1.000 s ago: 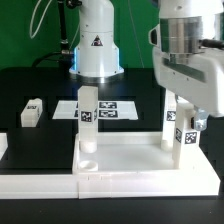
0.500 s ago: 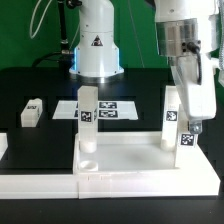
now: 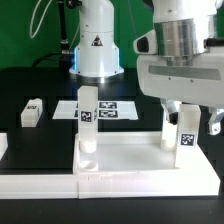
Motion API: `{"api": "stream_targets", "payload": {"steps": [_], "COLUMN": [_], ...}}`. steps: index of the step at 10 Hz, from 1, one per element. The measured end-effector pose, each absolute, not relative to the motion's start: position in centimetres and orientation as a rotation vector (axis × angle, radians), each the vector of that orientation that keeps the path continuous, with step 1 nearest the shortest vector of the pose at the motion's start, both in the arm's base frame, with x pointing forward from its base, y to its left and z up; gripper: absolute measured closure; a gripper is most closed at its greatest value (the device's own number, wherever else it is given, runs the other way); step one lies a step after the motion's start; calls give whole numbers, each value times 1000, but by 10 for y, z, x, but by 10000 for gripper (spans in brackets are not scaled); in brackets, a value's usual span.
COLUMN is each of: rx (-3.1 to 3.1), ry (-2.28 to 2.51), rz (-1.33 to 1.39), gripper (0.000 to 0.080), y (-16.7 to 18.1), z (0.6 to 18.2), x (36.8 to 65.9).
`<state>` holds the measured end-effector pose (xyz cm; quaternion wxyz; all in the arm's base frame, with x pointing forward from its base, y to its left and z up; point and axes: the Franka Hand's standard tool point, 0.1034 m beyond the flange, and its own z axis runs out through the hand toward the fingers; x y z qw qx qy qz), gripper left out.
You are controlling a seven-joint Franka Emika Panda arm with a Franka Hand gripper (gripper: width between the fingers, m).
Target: Assemble desk
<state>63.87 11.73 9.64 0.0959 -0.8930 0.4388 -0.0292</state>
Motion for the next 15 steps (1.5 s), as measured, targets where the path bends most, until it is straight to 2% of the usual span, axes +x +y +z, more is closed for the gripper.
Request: {"api": "stream_targets", "payload": {"steps": [2,3,4,5,6,7,8,9,11,15], "rx": [-2720,-2961,-2995,-2976,-2974,-2970,-2933,-2907,-2826,-2195], "ry": [1148,660,575,640,647,662,792,881,1098,2044], "rz": [-104,-180,-194,-186,-186,-185,-176,-169,-157,49], "gripper": [151,151,151,201,201,376,376,505,505,507], "y": [116,115,113,113,113,113,113,110,109,111], "z": [96,101,102,100,100,100,100,99,99,99], "x": [639,640,641,641,641,641,640,640,640,641]}}
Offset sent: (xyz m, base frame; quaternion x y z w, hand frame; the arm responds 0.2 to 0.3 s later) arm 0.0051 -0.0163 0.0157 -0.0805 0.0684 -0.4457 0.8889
